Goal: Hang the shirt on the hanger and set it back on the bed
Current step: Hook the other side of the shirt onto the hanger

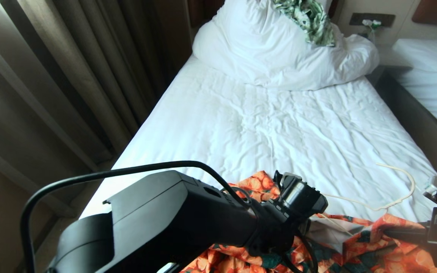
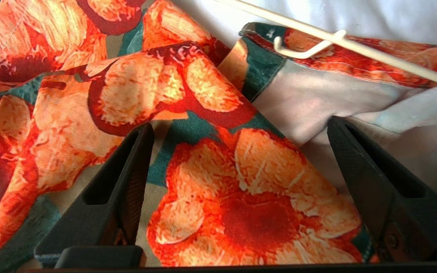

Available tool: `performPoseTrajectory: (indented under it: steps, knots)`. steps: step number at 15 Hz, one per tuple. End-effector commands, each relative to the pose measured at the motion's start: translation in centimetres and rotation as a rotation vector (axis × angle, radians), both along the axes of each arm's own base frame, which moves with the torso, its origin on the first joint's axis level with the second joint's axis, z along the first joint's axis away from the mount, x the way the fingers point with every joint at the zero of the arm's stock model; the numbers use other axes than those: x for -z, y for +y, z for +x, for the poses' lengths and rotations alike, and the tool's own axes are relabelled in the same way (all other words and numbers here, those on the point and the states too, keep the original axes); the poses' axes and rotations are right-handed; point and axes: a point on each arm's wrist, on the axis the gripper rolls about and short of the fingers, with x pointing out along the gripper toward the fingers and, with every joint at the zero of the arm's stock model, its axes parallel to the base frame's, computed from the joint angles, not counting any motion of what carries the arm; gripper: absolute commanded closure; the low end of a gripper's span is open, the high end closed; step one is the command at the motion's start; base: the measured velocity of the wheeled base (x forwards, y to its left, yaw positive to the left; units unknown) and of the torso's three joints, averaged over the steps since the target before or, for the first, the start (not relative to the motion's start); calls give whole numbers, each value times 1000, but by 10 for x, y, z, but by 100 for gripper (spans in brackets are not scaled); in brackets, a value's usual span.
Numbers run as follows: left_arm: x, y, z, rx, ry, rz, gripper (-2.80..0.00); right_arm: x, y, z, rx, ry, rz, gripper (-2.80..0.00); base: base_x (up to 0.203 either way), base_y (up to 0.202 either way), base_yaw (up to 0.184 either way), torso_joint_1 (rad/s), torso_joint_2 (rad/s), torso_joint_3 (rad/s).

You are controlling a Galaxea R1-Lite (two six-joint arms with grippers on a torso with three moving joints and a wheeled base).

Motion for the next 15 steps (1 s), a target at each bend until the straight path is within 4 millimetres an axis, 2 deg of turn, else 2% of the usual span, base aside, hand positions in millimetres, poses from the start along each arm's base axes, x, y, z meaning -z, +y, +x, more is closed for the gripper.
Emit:
performPoseTrajectory:
  steps: [1,8,10,15]
  knots:
    - [6,0,4,-9,2,10,0,-1,0,0,-5,-6,0,0,0,0,0,0,0,0]
    - [5,4,9,-23,2,10,0,-2,0,1,-7,-17,0,0,0,0,0,0,0,0]
    - [-2,6,9,-25,-5,-1,0,-5,0,3,-8,-30,-3,0,0,0,0,0,0,0]
    - [-77,25,0,-32,-79,-138,0,-16,3,6,-30,-75,-6,0,0,0,0,0,0,0]
